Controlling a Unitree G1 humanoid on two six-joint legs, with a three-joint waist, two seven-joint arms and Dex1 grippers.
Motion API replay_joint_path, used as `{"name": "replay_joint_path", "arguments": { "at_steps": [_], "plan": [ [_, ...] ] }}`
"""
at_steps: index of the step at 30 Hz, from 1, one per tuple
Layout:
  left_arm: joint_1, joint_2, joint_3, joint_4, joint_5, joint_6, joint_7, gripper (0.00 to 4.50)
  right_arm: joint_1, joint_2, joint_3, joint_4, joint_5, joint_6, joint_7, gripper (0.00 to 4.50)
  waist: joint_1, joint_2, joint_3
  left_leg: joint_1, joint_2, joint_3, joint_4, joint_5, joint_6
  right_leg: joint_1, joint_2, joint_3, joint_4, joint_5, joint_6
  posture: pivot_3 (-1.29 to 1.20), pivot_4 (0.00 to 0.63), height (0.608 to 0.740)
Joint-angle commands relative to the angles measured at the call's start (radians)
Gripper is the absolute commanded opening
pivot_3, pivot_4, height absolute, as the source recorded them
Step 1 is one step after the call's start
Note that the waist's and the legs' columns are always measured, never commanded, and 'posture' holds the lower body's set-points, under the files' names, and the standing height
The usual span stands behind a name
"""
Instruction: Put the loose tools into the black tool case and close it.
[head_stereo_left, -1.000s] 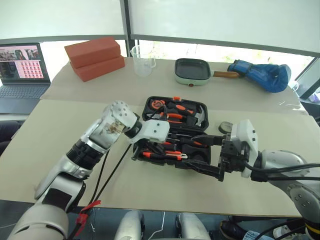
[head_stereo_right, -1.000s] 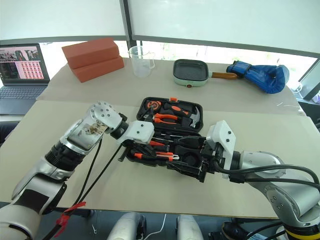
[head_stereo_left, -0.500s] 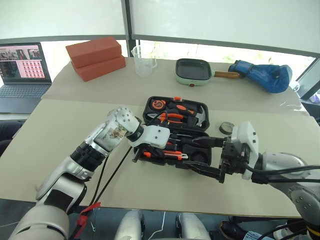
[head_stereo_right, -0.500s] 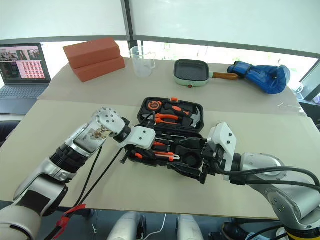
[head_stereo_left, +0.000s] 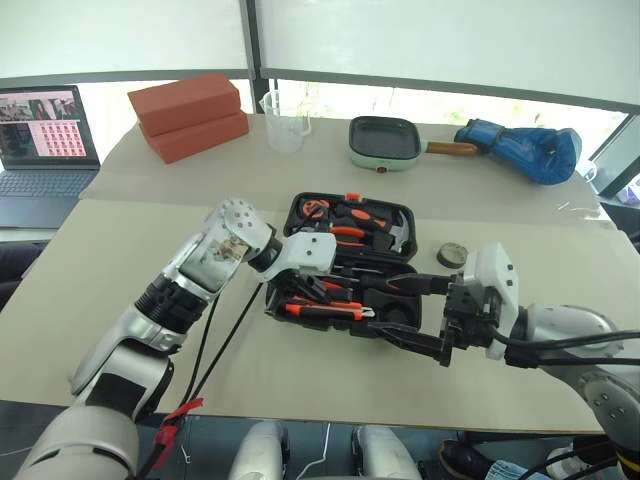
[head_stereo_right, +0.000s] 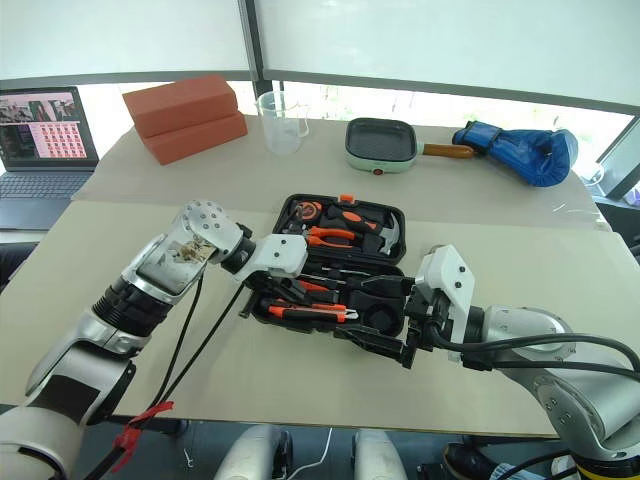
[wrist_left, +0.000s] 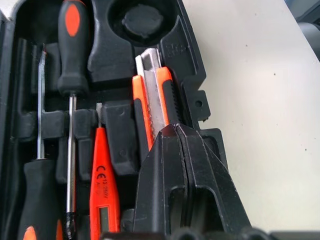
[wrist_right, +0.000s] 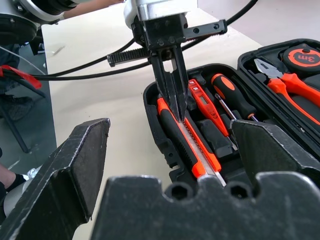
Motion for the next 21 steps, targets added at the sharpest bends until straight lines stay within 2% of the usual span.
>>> {"name": "replay_joint_path", "arguments": {
  "at_steps": [1,9,17,21],
  "plan": [
    [0.021,-0.005,-0.027,-0.02,0.024,-0.044,0.014,0.06,-0.008,-0.007,-0.023,-0.017,0.009,-0.006,0.001,4.5,0.0,0.0,0.0,0.0,0.0,0.0,0.0,0.0,0.0,0.0,0.0,0.0,0.0,0.0,0.0,0.0,0.15,0.74],
    [0.063,0.011,-0.097,0.061,0.153,-0.234,0.073,0.06,-0.008,-0.005,-0.025,-0.024,0.019,0.0,-0.007,4.5,0.004,0.0,0.0,0.002,0.0,0.0,0.0,0.0,0.0,0.003,0.0,0.0,-0.001,0.0,0.0,0.0,0.15,0.74],
    [0.015,-0.006,-0.003,0.05,0.029,-0.082,0.012,0.06,-0.006,-0.007,-0.024,-0.022,0.02,-0.004,-0.01,4.5,0.001,0.0,0.0,0.005,0.0,0.0,0.0,0.0,0.0,0.005,0.0,0.0,-0.001,0.0,0.0,0.0,0.15,0.74],
    [-0.024,-0.01,0.015,0.088,0.021,-0.073,0.019,0.06,-0.007,-0.006,-0.02,-0.018,0.014,-0.008,-0.006,4.5,-0.001,0.0,0.0,0.002,0.0,-0.001,0.0,0.0,0.0,0.003,0.0,0.0,0.0,0.0,0.0,0.0,0.15,0.74]
  ]
}}
